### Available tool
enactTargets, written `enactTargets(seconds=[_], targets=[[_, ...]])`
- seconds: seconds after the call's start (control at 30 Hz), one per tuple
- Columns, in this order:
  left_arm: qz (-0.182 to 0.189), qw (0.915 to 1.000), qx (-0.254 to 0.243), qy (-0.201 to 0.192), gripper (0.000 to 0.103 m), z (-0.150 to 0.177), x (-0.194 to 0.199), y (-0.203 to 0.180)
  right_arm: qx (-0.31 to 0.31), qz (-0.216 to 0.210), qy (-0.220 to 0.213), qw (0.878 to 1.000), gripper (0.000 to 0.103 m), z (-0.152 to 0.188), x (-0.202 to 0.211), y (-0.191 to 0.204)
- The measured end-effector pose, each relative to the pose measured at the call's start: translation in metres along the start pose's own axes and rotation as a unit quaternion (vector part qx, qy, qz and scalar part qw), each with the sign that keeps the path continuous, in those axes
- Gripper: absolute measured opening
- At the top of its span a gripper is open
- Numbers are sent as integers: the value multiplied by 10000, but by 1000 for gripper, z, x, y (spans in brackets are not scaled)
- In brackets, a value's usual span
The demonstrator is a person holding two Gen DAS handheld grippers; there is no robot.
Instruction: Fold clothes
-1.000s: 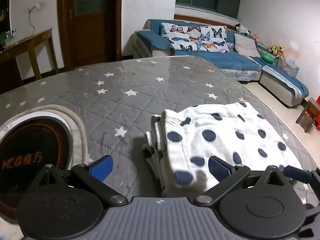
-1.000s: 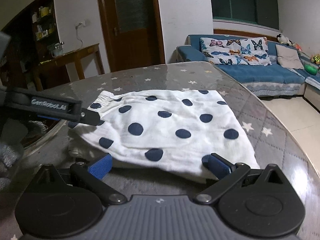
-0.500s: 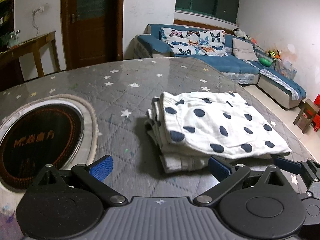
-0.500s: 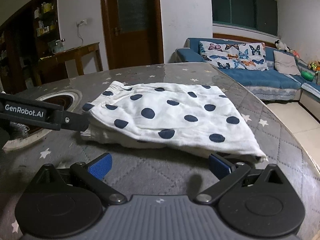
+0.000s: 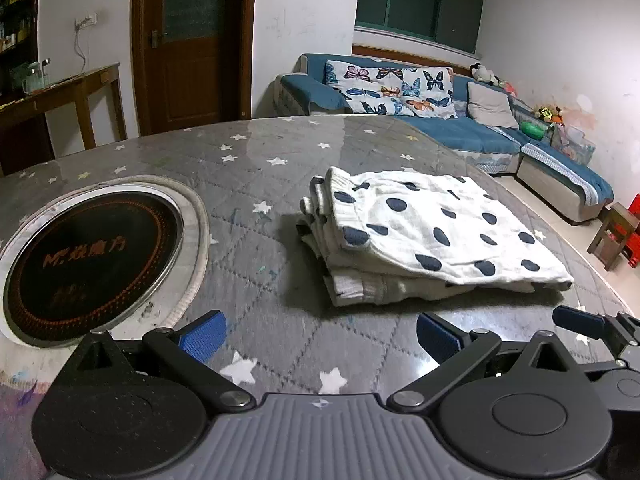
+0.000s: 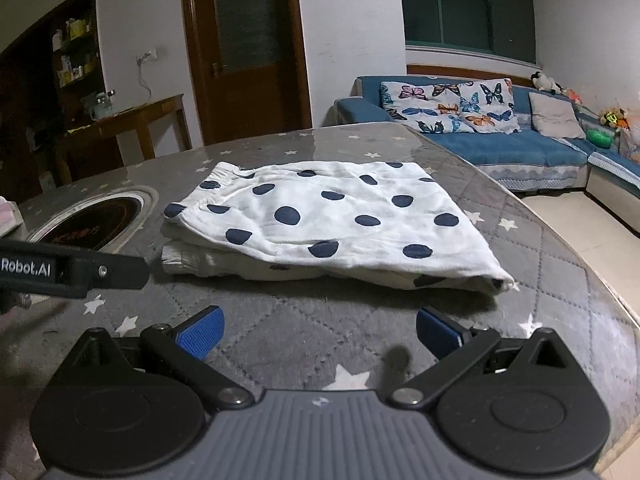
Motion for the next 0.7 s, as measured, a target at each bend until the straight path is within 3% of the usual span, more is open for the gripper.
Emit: enactTargets(seconds=[0.7], targets=[[-72,10000,57,10,103,26,15,3,-42,76,52,9999,103,10,11,4]])
Point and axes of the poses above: each gripper's, at about its wrist camera, not at the fingertips, and x roughly against the way its jaws point, y to its left, z to its underside, the point moved 3 cm from there along -x, roughly the way its jaws point, and after that the axes turned 14 degrees about x, right-handed, at the moved point
